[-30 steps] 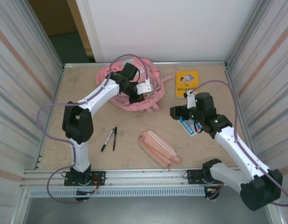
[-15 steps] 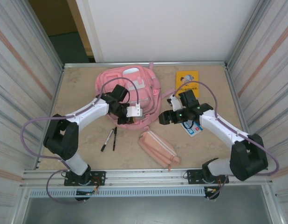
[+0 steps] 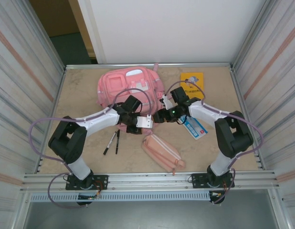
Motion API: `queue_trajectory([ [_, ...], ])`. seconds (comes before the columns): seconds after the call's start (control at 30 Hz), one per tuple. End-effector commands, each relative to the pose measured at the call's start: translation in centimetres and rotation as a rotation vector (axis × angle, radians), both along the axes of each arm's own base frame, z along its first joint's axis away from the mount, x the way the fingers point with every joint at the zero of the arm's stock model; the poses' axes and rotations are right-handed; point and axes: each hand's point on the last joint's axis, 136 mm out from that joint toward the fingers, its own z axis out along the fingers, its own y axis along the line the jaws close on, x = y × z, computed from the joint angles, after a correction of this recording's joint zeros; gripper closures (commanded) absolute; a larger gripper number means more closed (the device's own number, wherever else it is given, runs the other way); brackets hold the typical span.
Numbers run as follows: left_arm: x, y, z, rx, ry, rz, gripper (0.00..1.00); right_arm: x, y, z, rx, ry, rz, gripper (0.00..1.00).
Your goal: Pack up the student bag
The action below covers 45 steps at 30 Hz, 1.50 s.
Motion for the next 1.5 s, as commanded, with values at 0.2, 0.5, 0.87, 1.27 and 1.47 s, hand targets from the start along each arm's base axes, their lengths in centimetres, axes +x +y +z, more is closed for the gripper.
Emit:
queue_trajectory([
  [0.2, 1.5, 0.1, 2.8, -0.047, -0.118, 0.043, 1.00, 0.2, 1.2, -0.1, 0.081, 0.053, 0.018, 0.48],
  [0.5, 1.4, -0.2, 5.1, -0.113, -0.183, 0.021, 1.00, 1.5, 1.4, 1.4, 0.151, 0.061, -0.026, 0.49],
  [0.87, 1.0, -0.9, 8.1, -0.248, -0.286, -0.002, 1.00, 2.8, 2.4, 2.6, 0.184, 0.080, -0.023, 0.52],
  [1.27, 1.4, -1.2, 8.7, -0.284, -0.310, 0.018, 1.00, 2.3, 4.8, 3.3, 0.053, 0.051, -0.093, 0.47],
  [1.47, 1.6, -1.5, 9.2, -0.300, -0.298, 0.034, 1.00, 2.1, 5.0, 3.5, 0.122, 0.125, -0.141, 0.59],
])
